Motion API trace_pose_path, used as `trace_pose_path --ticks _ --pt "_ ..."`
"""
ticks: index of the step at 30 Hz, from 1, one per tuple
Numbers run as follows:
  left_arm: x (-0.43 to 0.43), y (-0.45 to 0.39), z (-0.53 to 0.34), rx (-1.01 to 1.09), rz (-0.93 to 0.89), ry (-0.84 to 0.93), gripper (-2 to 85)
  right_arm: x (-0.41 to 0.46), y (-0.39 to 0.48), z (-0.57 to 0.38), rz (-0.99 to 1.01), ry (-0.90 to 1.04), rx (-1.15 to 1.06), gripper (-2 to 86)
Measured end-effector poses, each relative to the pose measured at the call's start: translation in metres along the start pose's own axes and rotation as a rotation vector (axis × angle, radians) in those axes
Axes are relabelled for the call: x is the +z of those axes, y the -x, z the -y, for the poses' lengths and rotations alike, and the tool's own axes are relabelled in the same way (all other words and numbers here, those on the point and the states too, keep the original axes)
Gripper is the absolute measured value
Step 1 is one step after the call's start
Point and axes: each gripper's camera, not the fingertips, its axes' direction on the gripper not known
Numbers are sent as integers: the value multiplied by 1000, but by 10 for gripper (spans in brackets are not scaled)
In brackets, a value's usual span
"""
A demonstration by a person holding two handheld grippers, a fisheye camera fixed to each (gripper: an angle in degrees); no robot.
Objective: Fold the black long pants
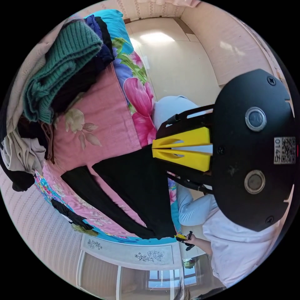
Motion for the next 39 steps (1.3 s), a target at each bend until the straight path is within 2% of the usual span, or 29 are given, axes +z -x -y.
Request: trace_pose_path --ticks 4,7,11,15,20,26,32,39 --pt "28 -15 13 19 27 50 79 13 4 4 12 47 9 72" --pt "32 -27 20 55 88 42 10 45 21 11 -52 164 -48 101" --pt "31 -27 30 41 37 58 -8 75 45 12 -261 250 -121 45" --pt "27 -30 34 95 32 55 -10 74 51 10 -280 299 -166 13" --pt "4 -44 39 271 20 18 -10 25 37 0 -108 195 -126 3" --pt "-24 -56 62 325 -65 -39 -10 -43 37 7 32 16 -142 1" --pt "-40 -90 106 406 -138 -72 -10 -92 79 65 12 -118 -273 0" --pt "-20 -128 172 389 -216 -91 -9 -96 136 158 -131 -146 -392 -1"
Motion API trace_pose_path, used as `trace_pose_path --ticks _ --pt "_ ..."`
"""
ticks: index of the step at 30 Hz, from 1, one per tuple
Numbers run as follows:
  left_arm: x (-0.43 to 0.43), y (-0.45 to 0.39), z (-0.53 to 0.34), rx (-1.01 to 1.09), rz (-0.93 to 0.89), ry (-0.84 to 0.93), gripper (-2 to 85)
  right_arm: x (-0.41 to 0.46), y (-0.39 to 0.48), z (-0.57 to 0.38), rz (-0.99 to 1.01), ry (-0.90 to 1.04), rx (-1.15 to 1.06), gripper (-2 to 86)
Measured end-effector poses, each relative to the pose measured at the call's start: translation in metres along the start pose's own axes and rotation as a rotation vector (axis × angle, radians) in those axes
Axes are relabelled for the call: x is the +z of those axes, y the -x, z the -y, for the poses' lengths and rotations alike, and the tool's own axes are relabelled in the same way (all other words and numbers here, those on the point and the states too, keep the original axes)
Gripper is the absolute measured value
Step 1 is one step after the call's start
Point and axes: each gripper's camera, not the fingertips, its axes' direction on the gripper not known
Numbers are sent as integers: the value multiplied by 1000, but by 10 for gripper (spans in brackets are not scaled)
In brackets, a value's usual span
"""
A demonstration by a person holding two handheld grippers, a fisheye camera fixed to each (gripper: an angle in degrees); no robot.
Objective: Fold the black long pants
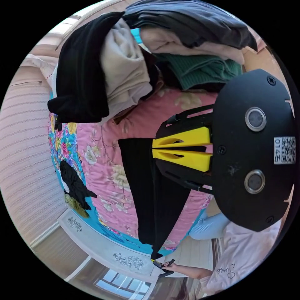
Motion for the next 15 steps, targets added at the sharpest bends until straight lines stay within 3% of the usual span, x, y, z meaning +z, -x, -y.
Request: trace_pose_path --ticks 4,8,15 --pt "45 1 41 -47 20 7 -6 38 -5 61 -52 64 24 1" --pt "96 7 60 -132 82 13 16 81 -24 89 -35 81 206 10" --pt "99 20 44 -58 200 25 57 68 -41 27 11 -101 245 49"
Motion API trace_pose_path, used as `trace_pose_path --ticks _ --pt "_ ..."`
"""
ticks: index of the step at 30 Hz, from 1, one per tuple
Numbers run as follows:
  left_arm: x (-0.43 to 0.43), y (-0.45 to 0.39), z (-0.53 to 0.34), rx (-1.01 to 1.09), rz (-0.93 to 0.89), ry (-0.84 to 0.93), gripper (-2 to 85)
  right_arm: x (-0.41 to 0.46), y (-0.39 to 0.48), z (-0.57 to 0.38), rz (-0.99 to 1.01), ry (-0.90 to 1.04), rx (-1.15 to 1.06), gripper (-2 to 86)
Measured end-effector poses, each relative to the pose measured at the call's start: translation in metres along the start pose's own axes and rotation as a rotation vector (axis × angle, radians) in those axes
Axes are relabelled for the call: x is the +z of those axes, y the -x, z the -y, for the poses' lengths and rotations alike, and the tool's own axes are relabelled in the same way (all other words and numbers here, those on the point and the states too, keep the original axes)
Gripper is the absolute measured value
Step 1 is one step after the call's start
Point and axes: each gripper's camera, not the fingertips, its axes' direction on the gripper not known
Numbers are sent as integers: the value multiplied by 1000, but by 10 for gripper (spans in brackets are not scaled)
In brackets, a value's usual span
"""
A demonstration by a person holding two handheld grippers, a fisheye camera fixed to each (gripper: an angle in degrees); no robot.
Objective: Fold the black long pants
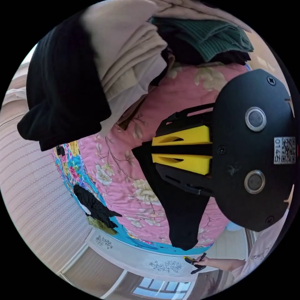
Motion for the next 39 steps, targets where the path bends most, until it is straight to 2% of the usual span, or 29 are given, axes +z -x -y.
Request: trace_pose_path --ticks 4,10,16,18,20,24,30,39 --pt "2 47 -47 -114 -44 32 65 -22 -41 -102 129 -82 88 55" --pt "48 79 -99 -293 -171 98 90 2 -94 -237 404 -107 452 81" --pt "95 70 -88 -382 -264 51 110 16 -110 -231 491 -280 549 87" --pt "112 67 -86 -422 -238 53 91 23 -116 -216 473 -284 589 77" --pt "127 61 -86 -424 -176 52 32 30 -121 -199 468 -267 628 53" --pt "137 62 -87 -473 -238 64 -3 25 -123 -182 460 -221 584 29" --pt "117 43 -99 -258 -261 49 -9 -7 -146 -191 542 -179 449 18" --pt "98 62 -208 -250 -189 160 -6 -60 -183 -295 540 21 408 19"
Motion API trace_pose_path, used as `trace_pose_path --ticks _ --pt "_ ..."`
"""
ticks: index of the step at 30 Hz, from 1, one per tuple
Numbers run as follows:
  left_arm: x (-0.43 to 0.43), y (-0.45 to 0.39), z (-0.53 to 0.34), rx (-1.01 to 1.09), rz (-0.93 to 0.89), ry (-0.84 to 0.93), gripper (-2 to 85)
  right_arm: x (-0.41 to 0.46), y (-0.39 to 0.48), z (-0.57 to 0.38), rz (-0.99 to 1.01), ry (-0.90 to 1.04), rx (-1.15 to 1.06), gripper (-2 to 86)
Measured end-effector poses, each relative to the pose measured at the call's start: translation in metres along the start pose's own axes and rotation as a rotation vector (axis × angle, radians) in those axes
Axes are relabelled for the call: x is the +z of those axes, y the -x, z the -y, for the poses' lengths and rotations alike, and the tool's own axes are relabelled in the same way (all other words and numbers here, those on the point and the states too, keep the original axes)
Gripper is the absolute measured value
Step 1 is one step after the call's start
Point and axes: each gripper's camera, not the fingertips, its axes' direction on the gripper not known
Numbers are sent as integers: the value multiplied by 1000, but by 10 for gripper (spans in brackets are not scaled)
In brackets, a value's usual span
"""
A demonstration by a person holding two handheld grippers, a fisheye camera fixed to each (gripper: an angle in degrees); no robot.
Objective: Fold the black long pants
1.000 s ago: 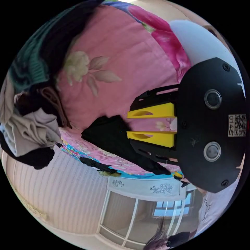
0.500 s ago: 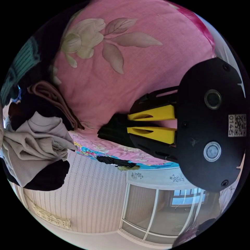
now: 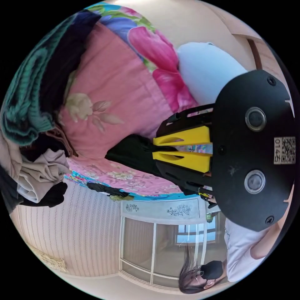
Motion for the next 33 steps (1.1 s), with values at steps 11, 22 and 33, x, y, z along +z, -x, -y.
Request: trace_pose_path --ticks 11,22,33 --pt "53 -44 -99 80 210 53 40 -21 -41 -58 -66 3 50 61" --pt "162 -346 -213 905 32 195 -7 -47 -77 -81 89 -34 61 12" --pt "440 -624 -450 1489 -152 472 26 -63 -92 -90 221 -56 27 -2"
